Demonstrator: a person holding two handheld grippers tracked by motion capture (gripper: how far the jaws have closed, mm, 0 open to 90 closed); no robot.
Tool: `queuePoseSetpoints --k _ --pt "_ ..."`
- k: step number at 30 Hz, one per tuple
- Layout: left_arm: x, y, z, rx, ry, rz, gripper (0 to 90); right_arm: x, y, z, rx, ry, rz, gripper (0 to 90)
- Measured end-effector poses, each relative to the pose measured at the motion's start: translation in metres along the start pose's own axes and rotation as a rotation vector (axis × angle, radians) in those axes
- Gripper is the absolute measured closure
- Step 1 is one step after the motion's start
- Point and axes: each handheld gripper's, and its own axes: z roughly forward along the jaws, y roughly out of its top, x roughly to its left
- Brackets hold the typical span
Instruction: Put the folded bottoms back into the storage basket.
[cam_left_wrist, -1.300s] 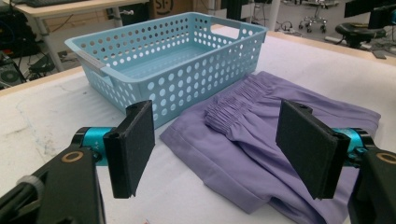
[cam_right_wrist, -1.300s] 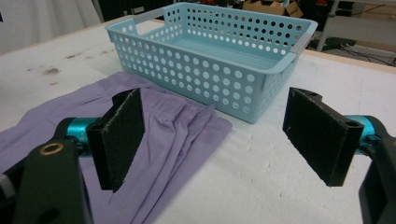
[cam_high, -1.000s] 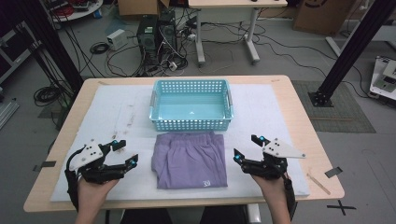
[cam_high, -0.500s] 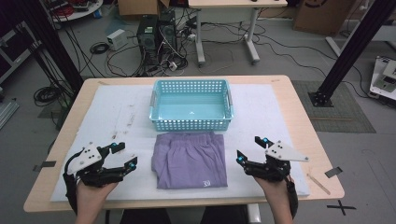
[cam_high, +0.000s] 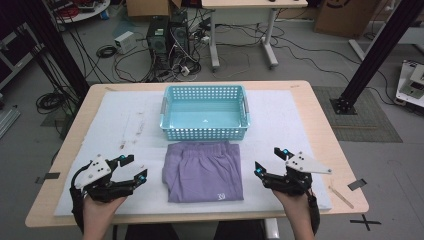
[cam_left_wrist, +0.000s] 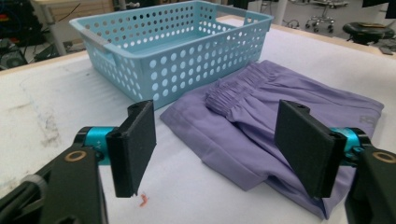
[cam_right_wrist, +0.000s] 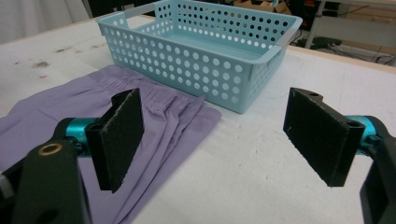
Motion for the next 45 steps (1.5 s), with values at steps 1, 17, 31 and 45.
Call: queuePoseSetpoints --k 1,17,31,45 --pt "-0.001 -0.002 0.002 0.008 -0.007 -0.016 30.8 0.001 -0.001 0.003 0.009 0.006 0.015 21.8" --pt "-0.018 -0.026 0.047 0.190 -0.096 -0.138 30.7 0.039 -0.027 0.046 0.190 0.064 0.091 34.8" --pt "-0.004 -0.016 0.082 0.236 -0.103 -0.262 28.1 0.030 -0.022 0.089 0.361 0.030 0.171 29.3" --pt "0.000 -0.017 0.101 0.316 -0.142 -0.338 28.1 0.035 -0.020 0.106 0.410 0.083 0.143 39.2"
